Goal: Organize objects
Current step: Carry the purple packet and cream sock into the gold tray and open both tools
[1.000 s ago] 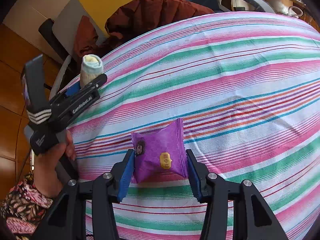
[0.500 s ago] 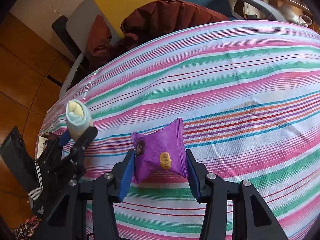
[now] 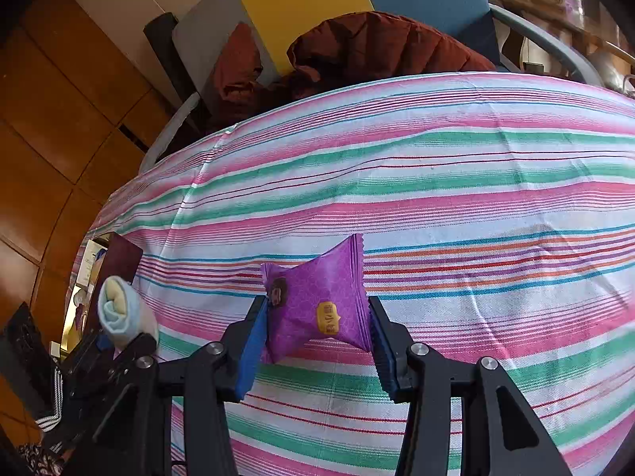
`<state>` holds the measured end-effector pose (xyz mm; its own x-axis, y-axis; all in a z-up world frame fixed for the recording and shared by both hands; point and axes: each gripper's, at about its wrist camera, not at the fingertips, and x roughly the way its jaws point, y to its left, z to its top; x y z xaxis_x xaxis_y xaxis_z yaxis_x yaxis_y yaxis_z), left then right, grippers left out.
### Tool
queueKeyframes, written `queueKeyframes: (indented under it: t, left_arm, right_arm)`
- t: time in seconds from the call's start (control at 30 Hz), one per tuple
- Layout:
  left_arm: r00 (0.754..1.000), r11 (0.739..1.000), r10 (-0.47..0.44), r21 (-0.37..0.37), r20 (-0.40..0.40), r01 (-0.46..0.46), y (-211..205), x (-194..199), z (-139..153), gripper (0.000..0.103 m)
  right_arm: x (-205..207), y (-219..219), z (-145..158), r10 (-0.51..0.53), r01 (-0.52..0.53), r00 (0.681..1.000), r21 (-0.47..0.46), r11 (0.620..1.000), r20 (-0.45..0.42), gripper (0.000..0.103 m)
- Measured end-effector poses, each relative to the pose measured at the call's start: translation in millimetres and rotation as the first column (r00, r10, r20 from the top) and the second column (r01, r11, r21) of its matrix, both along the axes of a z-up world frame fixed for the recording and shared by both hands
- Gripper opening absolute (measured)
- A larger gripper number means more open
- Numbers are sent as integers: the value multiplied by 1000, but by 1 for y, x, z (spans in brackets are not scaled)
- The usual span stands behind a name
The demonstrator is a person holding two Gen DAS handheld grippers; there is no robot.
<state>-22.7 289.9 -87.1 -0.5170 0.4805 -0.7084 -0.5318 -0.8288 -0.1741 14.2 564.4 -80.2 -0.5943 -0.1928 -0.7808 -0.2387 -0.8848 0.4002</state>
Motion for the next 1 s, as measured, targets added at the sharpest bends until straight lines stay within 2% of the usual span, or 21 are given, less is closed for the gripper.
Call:
queueKeyframes:
  t: [0.1,0.23,0.4,0.5,0.57,0.73,1.0]
  left_arm:
    - [999,999,-43,24,-1,43,-12,18,9,63]
    - [992,992,-119,41,-46,121,-24,43,28,63]
    - [990,989,-130,65,-62,134,-49,55,44,63]
    - [993,991,-100,77,-63,105,-70,54,51,63]
    - [996,993,-72,86,-57,77,-87,50,54,63]
    - [1000,994,25,107,-19,-23,-133,38,50,63]
    - [983,970,181,157,39,-184,-195,19,38,63]
  right_arm:
    - [2,-5,1,13,-13,1000,12,1000,-18,49]
    - [0,-17,3,45,-43,999,52,998,-23,49]
    - [-1,-30,3,99,-95,995,92,991,-31,49]
    - [-1,-34,3,115,-111,993,102,989,-37,49]
    - [-2,-33,3,109,-106,993,75,992,-36,49]
    - [-3,-38,11,91,-90,996,78,993,-16,49]
    - [-2,-86,36,137,-135,989,35,990,-57,49]
